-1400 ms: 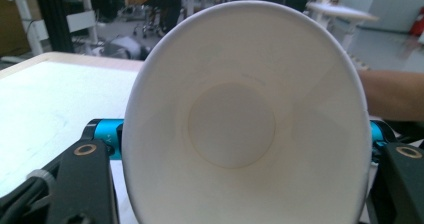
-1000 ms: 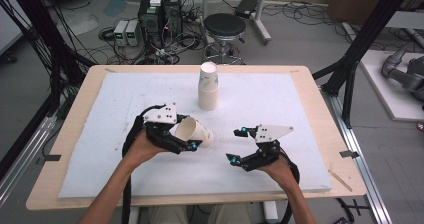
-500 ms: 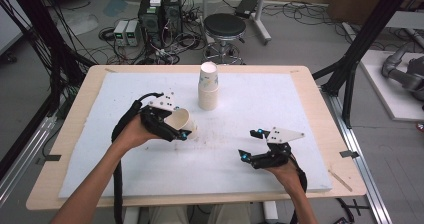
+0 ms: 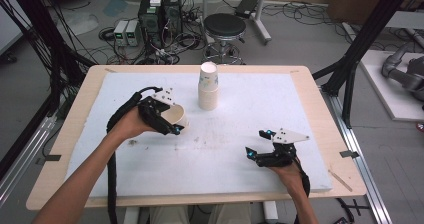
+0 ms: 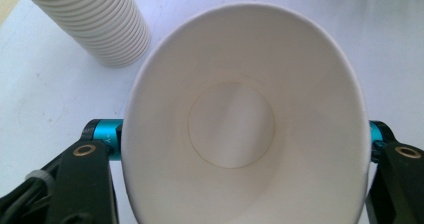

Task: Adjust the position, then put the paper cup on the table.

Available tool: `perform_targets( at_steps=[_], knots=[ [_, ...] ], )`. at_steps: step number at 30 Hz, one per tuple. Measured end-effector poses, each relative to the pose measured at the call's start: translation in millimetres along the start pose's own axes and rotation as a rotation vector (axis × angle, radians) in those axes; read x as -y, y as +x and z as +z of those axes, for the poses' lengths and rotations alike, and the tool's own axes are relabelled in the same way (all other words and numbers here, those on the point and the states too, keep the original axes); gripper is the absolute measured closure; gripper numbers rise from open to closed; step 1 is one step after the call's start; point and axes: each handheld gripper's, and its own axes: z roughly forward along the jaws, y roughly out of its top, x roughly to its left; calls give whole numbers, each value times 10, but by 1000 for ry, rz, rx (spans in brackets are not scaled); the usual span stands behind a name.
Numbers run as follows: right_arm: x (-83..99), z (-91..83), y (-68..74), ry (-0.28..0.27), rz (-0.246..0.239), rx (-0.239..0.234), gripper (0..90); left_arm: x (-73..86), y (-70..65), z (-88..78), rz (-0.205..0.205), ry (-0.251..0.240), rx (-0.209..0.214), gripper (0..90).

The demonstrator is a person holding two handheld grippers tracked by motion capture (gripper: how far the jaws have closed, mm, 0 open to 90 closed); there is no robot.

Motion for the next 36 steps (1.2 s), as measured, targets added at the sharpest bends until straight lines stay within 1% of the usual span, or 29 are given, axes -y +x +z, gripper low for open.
perform_targets(
  at_steps=[1, 2, 4, 5, 7, 9, 10, 14, 15, 20, 24, 27, 29, 30, 33, 36],
  knots=[
    [31, -7, -10, 3, 4, 26, 171, 0, 16, -6, 14, 21, -5, 311],
    [31, -7, -10, 3, 4, 26, 171, 5, 26, -4, 11, 25, -6, 311],
    [75, -8, -27, 7, 11, 48, 171, 9, 51, -11, 8, 40, -7, 311],
    [73, -14, -23, 5, 16, 49, 171, 6, 68, -15, 14, 53, -10, 311],
    [74, -9, -19, 9, 6, 52, 171, -6, 94, -17, 16, 69, -23, 311],
    [72, -2, -15, 13, 3, 48, 171, -13, 103, -23, 17, 74, -27, 311],
    [71, 3, -17, 20, 4, 51, 171, -15, 112, -30, 12, 76, -32, 311],
    [74, 0, -25, 19, 17, 49, 171, -5, 118, -33, 10, 82, -39, 311],
    [76, -1, -27, 16, 16, 48, 171, -4, 121, -38, 16, 89, -41, 310],
    [76, 1, -29, 17, 19, 43, 171, 0, 122, -46, 12, 76, -42, 311],
    [76, 1, -32, 18, 18, 40, 171, 1, 125, -45, 10, 80, -42, 311],
    [75, 4, -22, 19, 5, 39, 171, -3, 120, -43, 11, 79, -41, 310],
    [75, 4, -23, 19, 6, 38, 171, -1, 125, -44, 13, 80, -44, 311],
    [76, 3, -27, 19, 5, 39, 171, 1, 124, -41, 7, 77, -44, 311],
    [78, 2, -30, 15, 10, 37, 171, 0, 132, -31, 5, 79, -45, 311],
    [77, 4, -30, 17, 9, 39, 172, -6, 142, -3, 11, 81, -45, 311]
  ],
)
